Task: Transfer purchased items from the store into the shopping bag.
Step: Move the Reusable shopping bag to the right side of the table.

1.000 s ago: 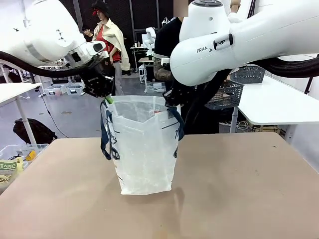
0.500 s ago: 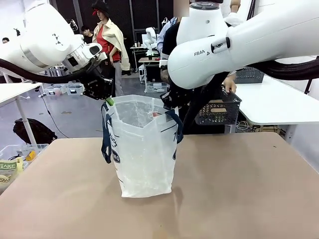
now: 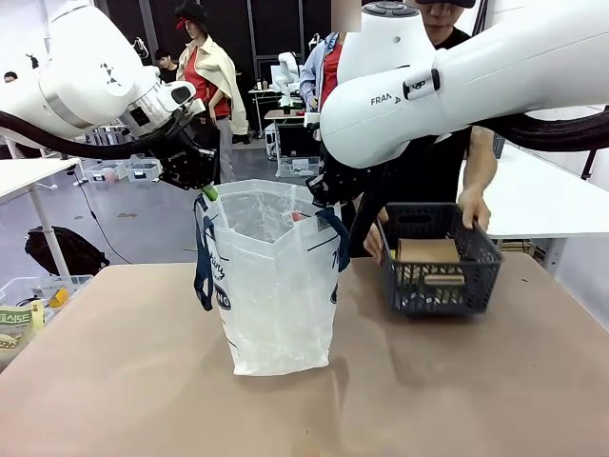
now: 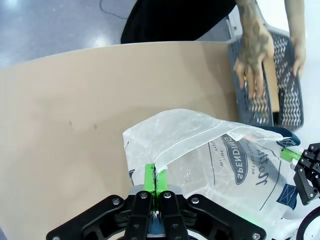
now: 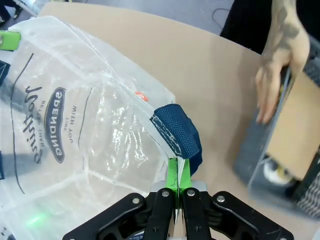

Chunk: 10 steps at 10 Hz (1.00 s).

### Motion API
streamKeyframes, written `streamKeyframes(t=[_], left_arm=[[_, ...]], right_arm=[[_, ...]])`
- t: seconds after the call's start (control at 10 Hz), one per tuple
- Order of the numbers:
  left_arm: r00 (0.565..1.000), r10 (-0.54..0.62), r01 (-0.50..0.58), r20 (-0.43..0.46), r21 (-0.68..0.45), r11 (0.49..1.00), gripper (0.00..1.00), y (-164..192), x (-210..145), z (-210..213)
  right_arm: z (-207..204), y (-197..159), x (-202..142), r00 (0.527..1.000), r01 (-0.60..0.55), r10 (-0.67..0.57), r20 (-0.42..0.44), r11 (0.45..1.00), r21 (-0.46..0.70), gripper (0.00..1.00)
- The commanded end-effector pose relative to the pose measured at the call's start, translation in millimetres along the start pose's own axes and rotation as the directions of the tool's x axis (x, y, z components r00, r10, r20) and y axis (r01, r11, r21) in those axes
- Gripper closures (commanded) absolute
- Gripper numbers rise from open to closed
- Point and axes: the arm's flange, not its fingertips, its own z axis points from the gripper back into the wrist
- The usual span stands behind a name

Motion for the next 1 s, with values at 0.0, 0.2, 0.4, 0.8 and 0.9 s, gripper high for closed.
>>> streamKeyframes(t=[0.0, 0.2, 0.4, 0.8, 0.9], left_arm=[[1.0, 0.014, -0.014, 0.002, 0.003, 1.0, 1.0, 1.4, -2.9, 2.7], [1.0, 0.014, -0.014, 0.002, 0.003, 1.0, 1.0, 1.4, -2.9, 2.7], [1.0, 0.014, -0.014, 0.002, 0.003, 1.0, 1.0, 1.4, -2.9, 2.7], [1.0, 0.014, -0.014, 0.002, 0.003, 1.0, 1.0, 1.4, -2.9, 2.7], [1.0, 0.014, -0.014, 0.002, 0.003, 1.0, 1.0, 1.4, -2.9, 2.7]], right_arm=[[0.3, -2.1, -1.2, 1.0, 0.005, -0.005, 0.002, 1.0, -0.001, 1.0], [0.3, -2.1, -1.2, 1.0, 0.005, -0.005, 0.002, 1.0, -0.001, 1.0], [0.3, -2.1, -1.2, 1.0, 0.005, -0.005, 0.002, 1.0, -0.001, 1.0], [0.3, -2.1, -1.2, 1.0, 0.005, -0.005, 0.002, 1.0, -0.001, 1.0], [0.3, -2.1, -1.2, 1.0, 0.005, -0.005, 0.002, 1.0, -0.001, 1.0]])
